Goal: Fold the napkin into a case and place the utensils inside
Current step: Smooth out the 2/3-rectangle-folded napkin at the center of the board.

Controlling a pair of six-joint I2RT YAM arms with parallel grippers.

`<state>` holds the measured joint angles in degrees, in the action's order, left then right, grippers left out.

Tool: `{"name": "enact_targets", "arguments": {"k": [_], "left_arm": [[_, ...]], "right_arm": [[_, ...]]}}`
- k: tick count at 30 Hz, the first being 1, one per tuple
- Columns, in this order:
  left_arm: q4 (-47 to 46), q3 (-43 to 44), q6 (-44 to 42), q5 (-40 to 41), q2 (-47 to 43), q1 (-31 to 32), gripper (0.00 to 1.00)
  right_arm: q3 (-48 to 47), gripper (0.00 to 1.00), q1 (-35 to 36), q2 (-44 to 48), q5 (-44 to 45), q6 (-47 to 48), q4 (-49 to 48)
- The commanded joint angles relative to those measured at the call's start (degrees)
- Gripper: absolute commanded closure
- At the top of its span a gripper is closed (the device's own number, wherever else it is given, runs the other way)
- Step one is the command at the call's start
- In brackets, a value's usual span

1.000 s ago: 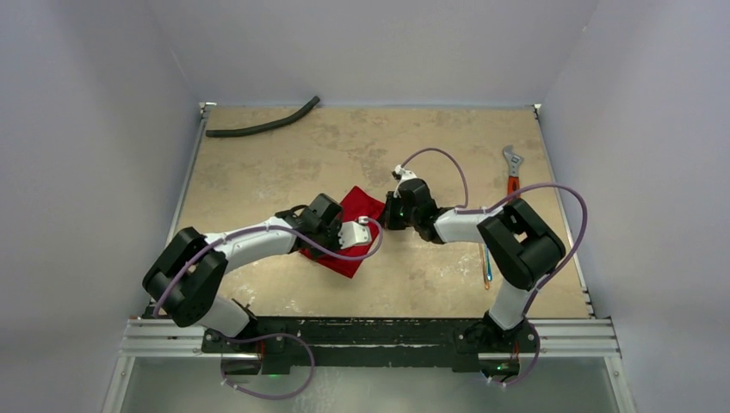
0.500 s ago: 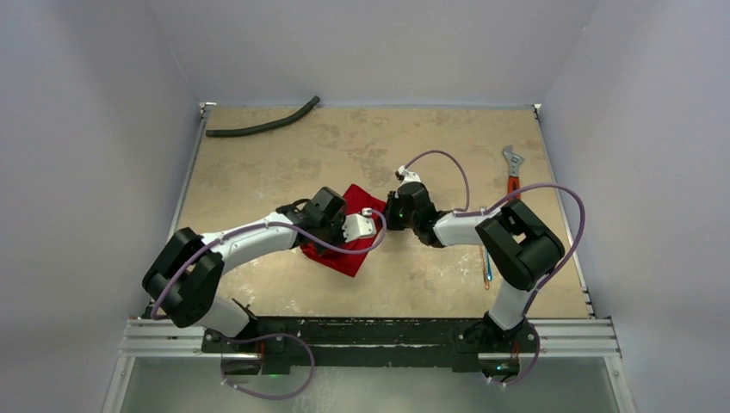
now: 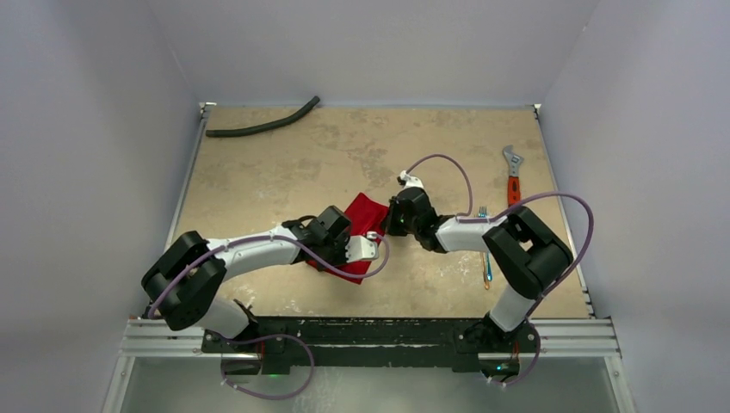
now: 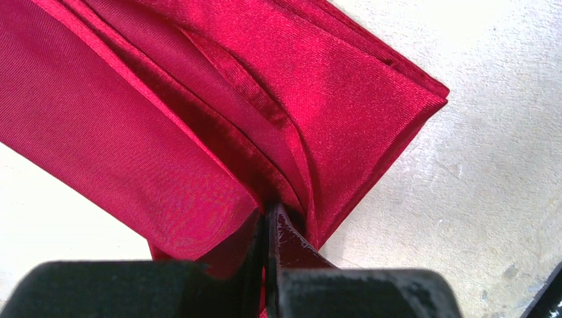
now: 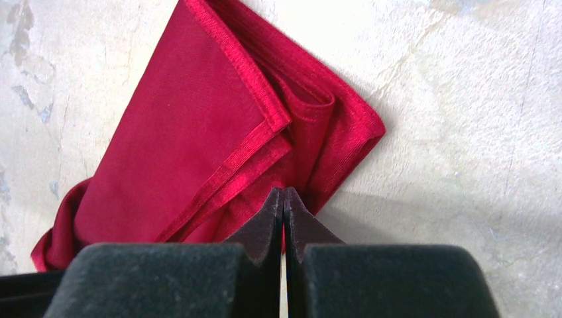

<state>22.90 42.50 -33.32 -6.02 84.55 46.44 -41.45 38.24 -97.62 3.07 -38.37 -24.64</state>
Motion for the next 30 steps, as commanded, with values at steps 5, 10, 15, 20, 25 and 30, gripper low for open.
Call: {"name": "enact_targets", "arguments": {"k": [5,10,15,20,25,30], "left_arm": [[-1.96,-3.56,-1.53,0.82,0.8,0.47,0.79],[-1.54,-2.02,-0.51,0.84,0.57,0.63,0.64],[0.48,1.68,1.28,0.94,0.2,0.67,0.64],[0.85,4.67,3.11,1.97,-0.36,0.59,0.64],[3.19,9.71,5.1,3.84,-0.61,0.53,0.45],[6.85,14.87,9.68,5.42,-1.31,0.56,0.41]], "right_arm": [[-4.5,1.0,-0.17,8.52,-2.98,4.21,9.13],[-9.34,1.0,-0.95,8.94,-7.55,7.74,10.23],[-17.14,1.0,-0.89,1.07,-12.23,11.12,7.86],[-19.69,1.0,-0.84,-8.35,-18.95,9.45,3.76],[-14.59,1.0,-0.71,-11.77,-17.84,7.04,-1.08],[-9.63,1.0,-0.33,-11.24,-13.97,4.86,-4.4]]}}
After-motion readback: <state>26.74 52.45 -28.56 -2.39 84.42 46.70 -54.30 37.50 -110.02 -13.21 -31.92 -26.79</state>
